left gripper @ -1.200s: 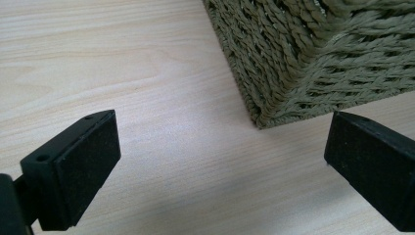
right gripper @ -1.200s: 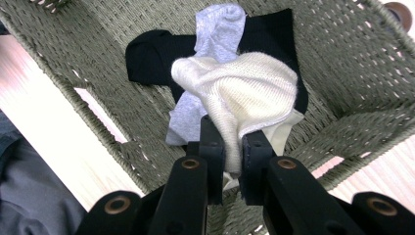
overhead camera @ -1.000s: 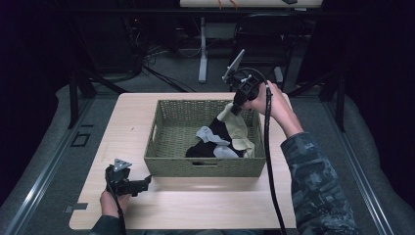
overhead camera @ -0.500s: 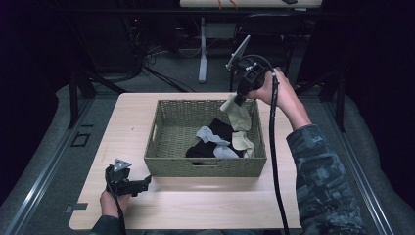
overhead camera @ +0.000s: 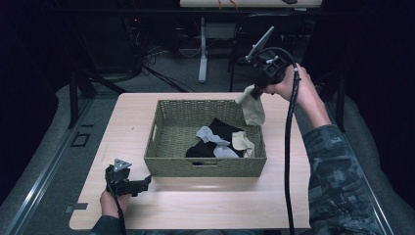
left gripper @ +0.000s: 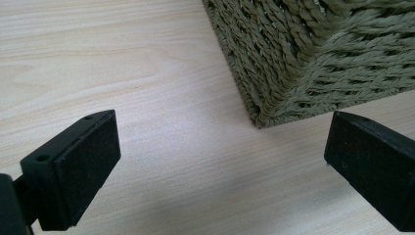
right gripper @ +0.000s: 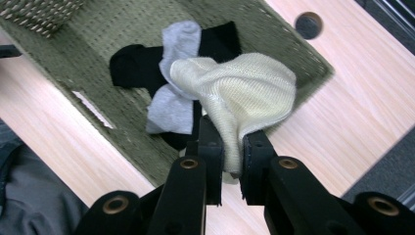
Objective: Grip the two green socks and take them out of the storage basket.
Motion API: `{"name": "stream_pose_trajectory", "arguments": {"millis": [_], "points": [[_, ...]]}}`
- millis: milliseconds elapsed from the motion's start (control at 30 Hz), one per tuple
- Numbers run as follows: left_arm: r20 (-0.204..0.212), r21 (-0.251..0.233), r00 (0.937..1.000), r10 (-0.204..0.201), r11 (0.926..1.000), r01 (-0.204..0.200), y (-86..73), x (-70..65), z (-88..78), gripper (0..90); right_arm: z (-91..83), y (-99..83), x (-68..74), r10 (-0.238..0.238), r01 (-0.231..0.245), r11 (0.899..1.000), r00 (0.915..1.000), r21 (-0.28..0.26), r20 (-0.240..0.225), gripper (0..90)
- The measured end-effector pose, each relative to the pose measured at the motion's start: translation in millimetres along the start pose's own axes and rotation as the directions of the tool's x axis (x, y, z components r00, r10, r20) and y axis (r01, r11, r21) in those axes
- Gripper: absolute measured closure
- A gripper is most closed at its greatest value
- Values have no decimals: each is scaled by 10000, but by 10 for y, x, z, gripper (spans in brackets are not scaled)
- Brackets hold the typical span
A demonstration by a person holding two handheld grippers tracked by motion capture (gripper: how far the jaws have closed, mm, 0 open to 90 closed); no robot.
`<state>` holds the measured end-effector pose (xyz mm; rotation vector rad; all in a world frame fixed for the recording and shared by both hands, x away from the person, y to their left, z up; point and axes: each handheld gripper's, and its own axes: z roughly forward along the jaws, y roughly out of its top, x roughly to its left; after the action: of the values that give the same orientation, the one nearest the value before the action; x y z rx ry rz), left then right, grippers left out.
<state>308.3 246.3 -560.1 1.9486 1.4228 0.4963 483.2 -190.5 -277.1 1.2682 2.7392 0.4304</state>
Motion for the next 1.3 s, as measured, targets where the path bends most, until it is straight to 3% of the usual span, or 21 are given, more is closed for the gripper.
{"name": "stream_pose_trajectory", "arguments": {"millis": [267, 533, 633, 800, 867, 1167, 1200, 1300], "points": [[9, 9, 10000, 6, 10000, -6, 1, -2, 1, 1, -124, -323, -342, 908, -901, 9957, 9954, -233, 312, 822], [1, -5, 10000, 26, 10000, -26, 2, -9, 4, 1, -38, -559, -603, 1645, -1648, 9863, 9845, 1, 607, 820], [-1, 24, 10000, 33, 10000, -33, 2, -4, 0, 1, 138, -671, -722, 2043, -2053, 9786, 9771, 108, 593, 819], [-4, 18, 10000, 31, 10000, -31, 2, -5, 0, 1, 433, -789, -846, 2235, -2273, 9722, 9724, 566, 669, 819], [-9, 14, 10000, 32, 10000, -32, 1, -4, -1, 1, 587, -839, -873, 2434, -2474, 9670, 9676, 605, 666, 819], [-7, 22, 10000, 29, 10000, -29, 2, -4, 1, 1, 1185, -1060, -977, 2781, -2793, 9538, 9602, 1109, 265, 815], [-7, 22, 10000, 29, 10000, -29, 2, -4, 1, 1, 1185, -1060, -977, 2781, -2793, 9538, 9602, 1109, 265, 815], [-19, 2, 10000, 32, 10000, -32, 0, -3, 1, 1, 1440, -1148, -983, 2914, -2910, 9481, 9565, 1283, 155, 810]]}}
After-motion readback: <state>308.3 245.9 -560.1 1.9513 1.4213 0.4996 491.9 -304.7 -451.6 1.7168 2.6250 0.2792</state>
